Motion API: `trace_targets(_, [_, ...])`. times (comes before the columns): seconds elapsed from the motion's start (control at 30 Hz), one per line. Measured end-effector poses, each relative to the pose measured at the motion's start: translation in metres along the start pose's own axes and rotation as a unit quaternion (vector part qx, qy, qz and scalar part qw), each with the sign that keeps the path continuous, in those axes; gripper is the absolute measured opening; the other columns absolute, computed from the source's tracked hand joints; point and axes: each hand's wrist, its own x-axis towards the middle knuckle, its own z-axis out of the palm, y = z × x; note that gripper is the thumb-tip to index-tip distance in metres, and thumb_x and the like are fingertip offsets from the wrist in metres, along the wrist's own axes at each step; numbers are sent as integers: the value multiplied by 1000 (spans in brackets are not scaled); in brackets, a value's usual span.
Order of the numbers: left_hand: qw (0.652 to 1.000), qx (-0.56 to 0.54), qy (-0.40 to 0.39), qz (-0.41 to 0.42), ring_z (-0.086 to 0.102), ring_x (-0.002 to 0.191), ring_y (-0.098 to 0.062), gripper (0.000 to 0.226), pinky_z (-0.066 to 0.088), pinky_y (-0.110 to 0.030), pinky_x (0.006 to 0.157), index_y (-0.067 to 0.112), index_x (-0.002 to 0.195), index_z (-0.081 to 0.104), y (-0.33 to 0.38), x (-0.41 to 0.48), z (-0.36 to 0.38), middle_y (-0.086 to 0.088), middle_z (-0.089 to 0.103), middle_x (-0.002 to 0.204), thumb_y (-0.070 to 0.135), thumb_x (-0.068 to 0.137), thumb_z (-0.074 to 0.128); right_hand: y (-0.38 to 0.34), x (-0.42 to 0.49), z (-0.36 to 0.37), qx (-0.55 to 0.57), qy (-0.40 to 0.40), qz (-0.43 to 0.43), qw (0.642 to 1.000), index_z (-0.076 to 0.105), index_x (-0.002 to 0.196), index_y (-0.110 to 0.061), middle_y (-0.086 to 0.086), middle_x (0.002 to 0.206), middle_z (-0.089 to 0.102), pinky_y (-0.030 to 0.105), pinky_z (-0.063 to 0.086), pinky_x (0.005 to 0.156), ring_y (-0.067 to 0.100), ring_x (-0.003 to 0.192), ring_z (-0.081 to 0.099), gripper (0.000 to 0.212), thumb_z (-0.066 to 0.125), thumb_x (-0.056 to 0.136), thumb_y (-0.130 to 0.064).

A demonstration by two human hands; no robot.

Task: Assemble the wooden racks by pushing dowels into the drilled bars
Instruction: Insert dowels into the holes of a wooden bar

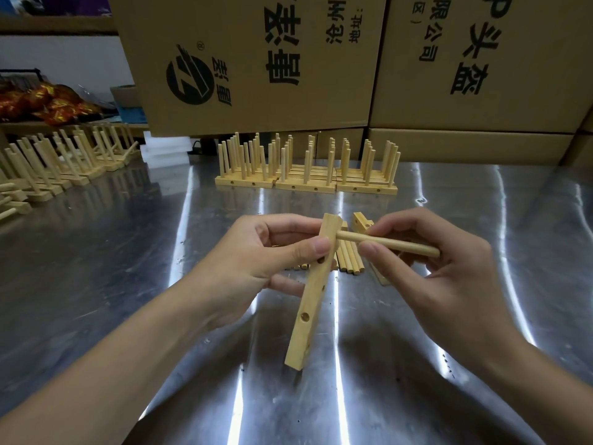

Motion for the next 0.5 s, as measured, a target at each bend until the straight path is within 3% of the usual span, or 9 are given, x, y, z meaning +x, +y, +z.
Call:
trace_targets(0.17, [999, 22, 22, 8, 79, 103, -26, 31, 65, -34, 65, 17, 113, 82, 2, -2, 4, -12, 80, 111, 25, 83, 82, 4, 0, 2, -37, 0, 27, 999, 76, 95, -25, -4, 76, 72, 37, 49, 56, 21, 63, 64, 12, 77, 92, -36])
trace_targets(0.33, [997, 60, 30, 43, 80, 96, -20, 27, 63, -27, 63, 18, 108, 83, 7, -6, 7, -7, 82, 103, 22, 81, 83, 6, 0, 5, -86, -50, 28, 995, 74, 90, -26, -11, 60, 50, 15, 29, 55, 8, 53, 43, 22, 62, 105, -37])
trace_targets(0.4, [994, 87, 26, 58, 80, 96, -19, 29, 62, -26, 65, 16, 113, 81, 8, -7, 8, -6, 82, 102, 20, 83, 82, 6, 1, 5, 0, -83, 99, 992, 74, 79, -21, -5, 56, 36, 19, 26, 52, 7, 51, 31, 35, 58, 104, -40])
trace_targets(0.5, [992, 98, 28, 69, 80, 94, -19, 30, 62, -26, 66, 16, 114, 81, 10, -7, 9, -6, 82, 100, 18, 84, 82, 1, 6, 2, 238, -139, 276, 921, 72, 72, -13, -5, 56, 23, 20, 22, 46, 12, 49, 18, 45, 63, 102, -44])
